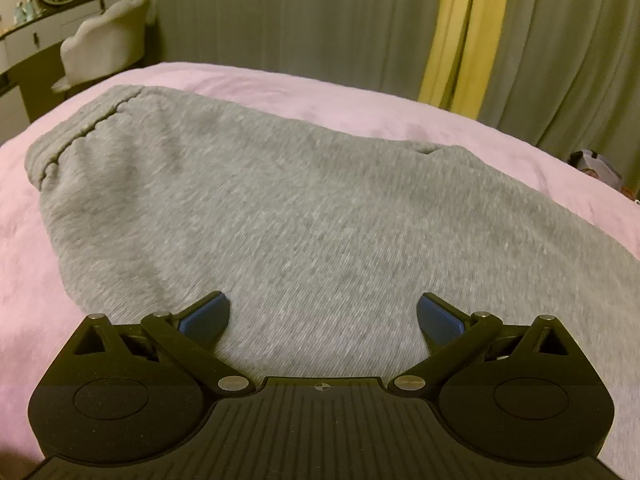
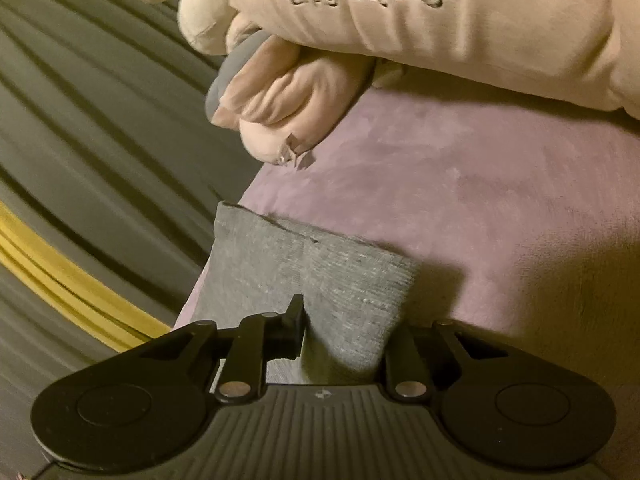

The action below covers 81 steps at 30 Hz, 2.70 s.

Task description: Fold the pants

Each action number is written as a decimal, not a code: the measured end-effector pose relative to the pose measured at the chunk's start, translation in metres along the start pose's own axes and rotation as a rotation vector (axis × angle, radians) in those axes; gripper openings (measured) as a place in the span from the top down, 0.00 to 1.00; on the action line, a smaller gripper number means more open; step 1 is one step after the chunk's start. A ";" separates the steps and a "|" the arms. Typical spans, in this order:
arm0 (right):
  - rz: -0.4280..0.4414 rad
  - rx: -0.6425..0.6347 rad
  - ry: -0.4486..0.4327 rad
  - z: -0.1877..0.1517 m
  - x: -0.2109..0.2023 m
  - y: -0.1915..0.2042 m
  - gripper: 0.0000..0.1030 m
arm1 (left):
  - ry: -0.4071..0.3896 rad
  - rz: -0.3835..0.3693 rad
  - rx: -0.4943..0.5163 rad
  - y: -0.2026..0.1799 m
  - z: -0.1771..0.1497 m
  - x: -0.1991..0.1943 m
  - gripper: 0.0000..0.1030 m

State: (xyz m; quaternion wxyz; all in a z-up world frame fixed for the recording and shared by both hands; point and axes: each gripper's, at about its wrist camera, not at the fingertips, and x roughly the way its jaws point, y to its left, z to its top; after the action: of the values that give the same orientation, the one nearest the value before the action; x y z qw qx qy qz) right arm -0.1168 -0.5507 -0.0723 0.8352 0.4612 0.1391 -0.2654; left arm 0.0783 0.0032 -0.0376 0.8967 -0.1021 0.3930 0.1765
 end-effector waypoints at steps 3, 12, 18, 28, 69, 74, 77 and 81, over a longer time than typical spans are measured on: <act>-0.090 -0.093 0.036 0.006 0.002 0.022 0.84 | 0.011 0.003 -0.005 0.001 0.003 -0.002 0.00; 0.078 -0.932 -0.040 -0.092 -0.029 0.244 0.87 | -0.136 -0.056 0.005 0.004 0.031 -0.062 0.00; 0.427 -1.284 0.322 -0.259 -0.026 0.280 0.85 | -0.274 -0.069 0.110 0.026 0.023 -0.094 0.00; 0.292 -1.284 0.493 -0.282 -0.010 0.273 0.79 | 0.017 -0.186 -0.221 0.053 0.022 -0.034 0.00; -0.153 -0.861 0.456 -0.203 0.012 0.231 0.04 | 0.294 -0.590 0.119 -0.109 0.020 -0.015 0.11; -0.088 -0.639 0.403 -0.167 0.003 0.209 0.04 | 0.433 -0.620 0.141 -0.125 0.014 0.020 0.35; -0.191 -0.651 0.369 -0.164 0.006 0.207 0.04 | 0.485 -0.645 0.068 -0.125 0.010 0.034 0.40; -0.188 -0.610 0.444 -0.166 0.019 0.201 0.04 | 0.527 -0.699 0.053 -0.129 0.006 0.039 0.48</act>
State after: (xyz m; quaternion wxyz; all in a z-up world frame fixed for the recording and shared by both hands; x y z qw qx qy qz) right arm 0.0162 -0.3293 -0.0306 0.8557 0.2229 0.4306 -0.1810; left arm 0.1583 -0.1042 -0.0565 0.7740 -0.2474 0.5544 -0.1800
